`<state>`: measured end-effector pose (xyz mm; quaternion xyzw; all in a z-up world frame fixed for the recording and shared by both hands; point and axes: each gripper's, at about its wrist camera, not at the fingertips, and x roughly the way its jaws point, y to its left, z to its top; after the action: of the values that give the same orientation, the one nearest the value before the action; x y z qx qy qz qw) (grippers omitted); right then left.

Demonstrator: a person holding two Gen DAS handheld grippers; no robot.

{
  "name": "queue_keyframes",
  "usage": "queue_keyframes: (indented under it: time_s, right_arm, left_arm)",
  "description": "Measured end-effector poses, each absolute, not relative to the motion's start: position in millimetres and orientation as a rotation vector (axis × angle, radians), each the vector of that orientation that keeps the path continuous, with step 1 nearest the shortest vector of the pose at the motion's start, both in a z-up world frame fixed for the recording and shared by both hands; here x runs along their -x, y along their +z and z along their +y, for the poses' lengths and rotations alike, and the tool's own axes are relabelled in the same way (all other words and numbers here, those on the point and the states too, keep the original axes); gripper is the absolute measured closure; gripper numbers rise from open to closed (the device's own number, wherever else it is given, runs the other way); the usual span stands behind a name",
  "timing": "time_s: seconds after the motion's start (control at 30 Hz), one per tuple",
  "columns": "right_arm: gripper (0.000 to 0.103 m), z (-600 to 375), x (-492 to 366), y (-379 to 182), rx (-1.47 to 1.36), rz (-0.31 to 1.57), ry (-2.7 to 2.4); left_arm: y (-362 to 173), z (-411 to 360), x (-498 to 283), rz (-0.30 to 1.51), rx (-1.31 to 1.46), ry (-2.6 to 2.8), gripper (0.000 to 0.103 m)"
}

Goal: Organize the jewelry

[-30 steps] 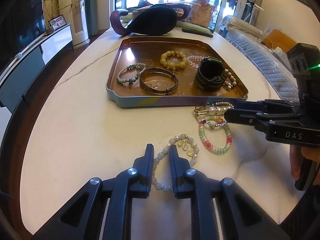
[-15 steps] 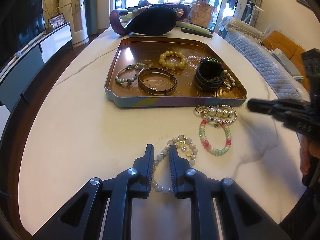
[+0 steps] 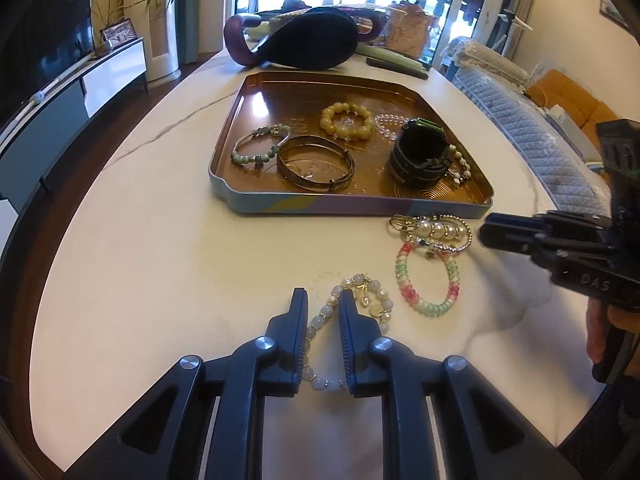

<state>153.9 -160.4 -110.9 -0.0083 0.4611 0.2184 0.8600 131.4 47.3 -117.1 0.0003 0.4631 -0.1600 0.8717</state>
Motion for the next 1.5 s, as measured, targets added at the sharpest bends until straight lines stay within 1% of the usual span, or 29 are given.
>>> queue_keyframes:
  time_s: [0.07,0.13,0.2,0.27,0.3,0.33,0.37,0.7,0.87,0.93,1.1,1.23,1.33,1.4,1.43,1.47,1.5]
  right_arm:
    - [0.083,-156,-159,-118,0.034,0.993,0.45]
    - [0.082,-152,-159,-118,0.062,0.975,0.449]
    - [0.086,-147,-159,-117,0.111,0.963,0.443]
    - [0.101,-144,-157,-116,0.128,0.964,0.451]
    - [0.101,-144,-157,-116,0.148,0.964,0.425]
    - [0.101,-144,-155,-115,0.165,0.953,0.412]
    - [0.101,-143,-152,-112,0.175,0.933,0.423]
    - [0.101,-157,-130,-67,0.159,0.797,0.417]
    - [0.101,-179,-108,-27,0.109,0.684,0.399]
    - [0.101,-187,-99,-16,0.099,0.653,0.388]
    - [0.101,-201,-95,-16,0.08,0.66,0.383]
    - [0.101,-207,-98,-25,0.062,0.703,0.402]
    - [0.101,-204,-106,-46,0.038,0.788,0.436]
    - [0.101,-199,-111,-62,0.049,0.842,0.452]
    - [0.101,-195,-113,-70,0.059,0.864,0.457]
    - [0.101,-191,-115,-77,0.067,0.883,0.462]
    - [0.101,-191,-115,-81,0.071,0.891,0.463]
  left_arm:
    - [-118,47,-130,0.964,-0.015,-0.338,0.084]
    - [-118,44,-128,0.953,-0.052,-0.344,0.084]
    - [-119,41,-126,0.939,-0.094,-0.341,0.084]
    - [-118,38,-123,0.929,-0.125,-0.334,0.086]
    - [-118,39,-123,0.933,-0.113,-0.332,0.089]
    - [-118,41,-124,0.938,-0.097,-0.337,0.095]
    - [-118,42,-124,0.943,-0.089,-0.344,0.097]
    - [-102,48,-115,0.898,-0.039,-0.389,0.097]
    - [-89,51,-111,0.855,-0.004,-0.389,0.097]
    - [-92,50,-113,0.875,0.004,-0.393,0.096]
    - [-97,46,-114,0.892,-0.02,-0.384,0.096]
    - [-98,49,-114,0.892,-0.018,-0.374,0.096]
    - [-107,48,-118,0.94,-0.018,-0.367,0.092]
    - [-113,47,-120,0.97,-0.028,-0.36,0.081]
    - [-116,45,-120,0.977,-0.041,-0.348,0.068]
    - [-116,45,-119,0.974,-0.05,-0.347,0.052]
    - [-117,43,-118,0.969,-0.069,-0.344,0.044]
